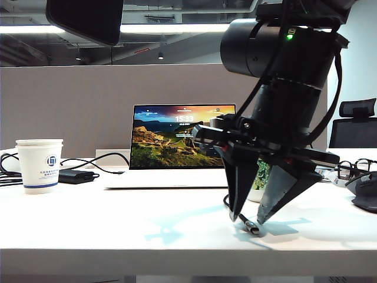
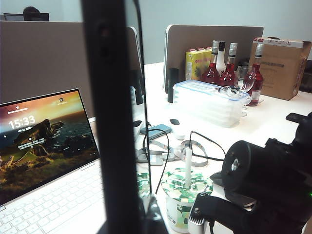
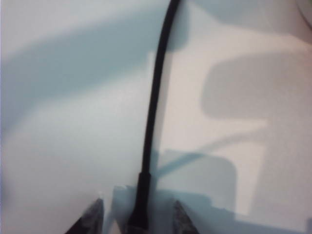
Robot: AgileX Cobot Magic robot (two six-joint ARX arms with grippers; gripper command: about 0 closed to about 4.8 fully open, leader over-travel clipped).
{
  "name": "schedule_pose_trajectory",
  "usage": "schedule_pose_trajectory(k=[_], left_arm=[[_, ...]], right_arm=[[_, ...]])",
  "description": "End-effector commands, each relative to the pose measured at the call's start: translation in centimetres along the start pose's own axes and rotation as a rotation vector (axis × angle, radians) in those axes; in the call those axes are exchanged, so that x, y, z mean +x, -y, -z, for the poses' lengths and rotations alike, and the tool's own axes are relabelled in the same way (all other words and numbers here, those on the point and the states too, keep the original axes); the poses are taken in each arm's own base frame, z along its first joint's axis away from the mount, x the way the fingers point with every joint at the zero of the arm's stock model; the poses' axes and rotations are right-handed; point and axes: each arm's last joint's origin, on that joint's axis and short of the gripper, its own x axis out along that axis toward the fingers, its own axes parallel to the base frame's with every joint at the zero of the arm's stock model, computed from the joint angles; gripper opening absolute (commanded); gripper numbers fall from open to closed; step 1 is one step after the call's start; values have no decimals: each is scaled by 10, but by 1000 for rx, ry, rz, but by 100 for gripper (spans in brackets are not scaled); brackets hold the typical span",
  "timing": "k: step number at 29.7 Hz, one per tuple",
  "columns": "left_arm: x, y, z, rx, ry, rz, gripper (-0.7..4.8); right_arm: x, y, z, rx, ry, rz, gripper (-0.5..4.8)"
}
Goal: Pick up the black phone, pick up the charger plug, insert the charger plug into the phone's charging port, and finally place the connected phone back on the desk.
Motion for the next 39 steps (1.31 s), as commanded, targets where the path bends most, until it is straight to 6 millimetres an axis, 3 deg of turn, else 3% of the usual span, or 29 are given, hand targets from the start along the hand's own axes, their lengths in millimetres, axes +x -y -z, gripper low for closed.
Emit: schedule_pose_trajectory(k=[1,9,13,15,28,39], left_arm=[[-1,1,-7,25,43,7,-6],[-1,1,-7,25,43,6,-6],[-1,1,-7,25,43,6,-6],[-1,1,-7,25,43,6,-6],[-1,1,-7,25,43,7,-6],[-1,1,-7,25,43,7,-6]], right_arm=[[5,2,6,0,-63,15,175],[6,4,10,0,-107,33,154],[5,5,12,1,-122,39,64],[5,5,13,2,-131,43,-4],[1,-2,6,-28,-132,-114,-6],[-26,-22,-27,-103,-20,-217,-6]])
